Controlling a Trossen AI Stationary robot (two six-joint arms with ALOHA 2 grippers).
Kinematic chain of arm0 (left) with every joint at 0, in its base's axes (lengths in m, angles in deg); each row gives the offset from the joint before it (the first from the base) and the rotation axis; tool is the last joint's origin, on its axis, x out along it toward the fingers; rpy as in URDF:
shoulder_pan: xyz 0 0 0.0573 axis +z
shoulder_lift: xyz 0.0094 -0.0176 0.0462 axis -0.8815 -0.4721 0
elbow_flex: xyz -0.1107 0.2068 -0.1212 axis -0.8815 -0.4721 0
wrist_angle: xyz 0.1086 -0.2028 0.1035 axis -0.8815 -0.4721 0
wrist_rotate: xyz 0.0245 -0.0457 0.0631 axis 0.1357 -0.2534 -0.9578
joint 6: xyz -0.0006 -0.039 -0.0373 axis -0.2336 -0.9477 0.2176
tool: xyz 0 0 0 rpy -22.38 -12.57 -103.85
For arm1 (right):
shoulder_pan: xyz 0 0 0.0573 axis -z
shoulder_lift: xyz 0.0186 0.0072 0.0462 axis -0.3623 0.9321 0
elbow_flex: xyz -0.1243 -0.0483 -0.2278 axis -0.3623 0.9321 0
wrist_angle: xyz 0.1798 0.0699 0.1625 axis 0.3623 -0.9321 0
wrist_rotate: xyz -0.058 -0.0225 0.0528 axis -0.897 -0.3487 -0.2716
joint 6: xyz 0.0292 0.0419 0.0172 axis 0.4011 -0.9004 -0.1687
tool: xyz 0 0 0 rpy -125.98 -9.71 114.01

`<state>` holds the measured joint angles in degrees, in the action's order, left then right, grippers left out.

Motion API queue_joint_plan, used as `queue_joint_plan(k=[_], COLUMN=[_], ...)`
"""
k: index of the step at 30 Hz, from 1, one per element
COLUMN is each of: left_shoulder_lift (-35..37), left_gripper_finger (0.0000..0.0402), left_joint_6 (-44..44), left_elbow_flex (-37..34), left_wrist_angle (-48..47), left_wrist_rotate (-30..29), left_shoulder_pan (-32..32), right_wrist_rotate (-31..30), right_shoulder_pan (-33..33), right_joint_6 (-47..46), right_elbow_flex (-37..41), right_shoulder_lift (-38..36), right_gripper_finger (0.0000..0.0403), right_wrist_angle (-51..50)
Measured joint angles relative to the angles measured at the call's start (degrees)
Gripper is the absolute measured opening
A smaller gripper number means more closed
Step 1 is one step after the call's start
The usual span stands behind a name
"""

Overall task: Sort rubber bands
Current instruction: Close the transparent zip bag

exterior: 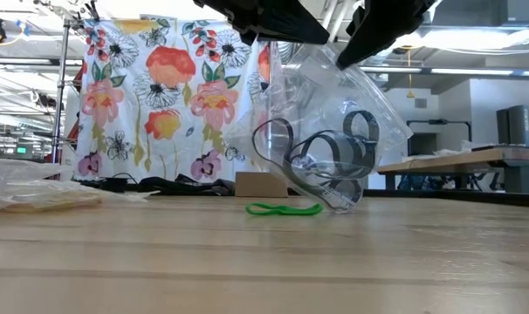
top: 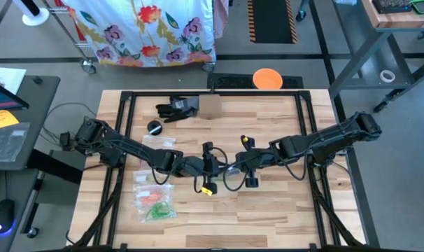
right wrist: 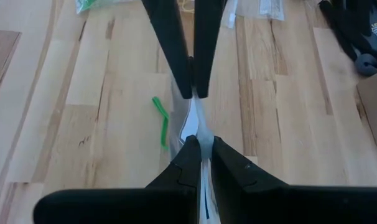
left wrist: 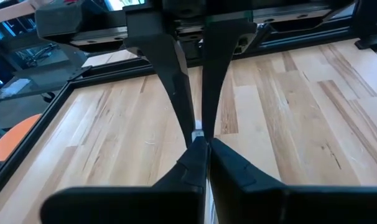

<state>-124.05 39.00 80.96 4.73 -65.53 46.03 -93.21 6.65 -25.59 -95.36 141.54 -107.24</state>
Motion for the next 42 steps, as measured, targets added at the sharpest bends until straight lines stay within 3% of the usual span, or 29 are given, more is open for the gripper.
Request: queue_joint_plan(k=[22,31,42], left_shoulder_lift=[1.01,1.20,1.75], left_gripper_finger=[0.0000,0.0000,0.0000], left_joint_6=[1.31,2.78,4.71], left_elbow_flex=[0.00,2.46,9.94], left_wrist_angle=[-0.09,-2.02,-13.87], left_wrist_rotate=[-2.71,-2.62,-9.90], left_shoulder_pan=[-2.95,-3.95,-7.33], right_wrist_rotate=[1.68,1.70,1.70], right_shoulder_pan=[-0.04,-0.04,-0.02], right_joint_6=[-0.87,-1.66,-3.46], right_elbow_flex=[-0.24,-0.05,-0.04], right_shoulder_lift=[-0.11,-0.03,-0.07], right_gripper_finger=[0.0017,0.0017,0.0017], right_wrist_angle=[-0.76,-5.36,-8.38])
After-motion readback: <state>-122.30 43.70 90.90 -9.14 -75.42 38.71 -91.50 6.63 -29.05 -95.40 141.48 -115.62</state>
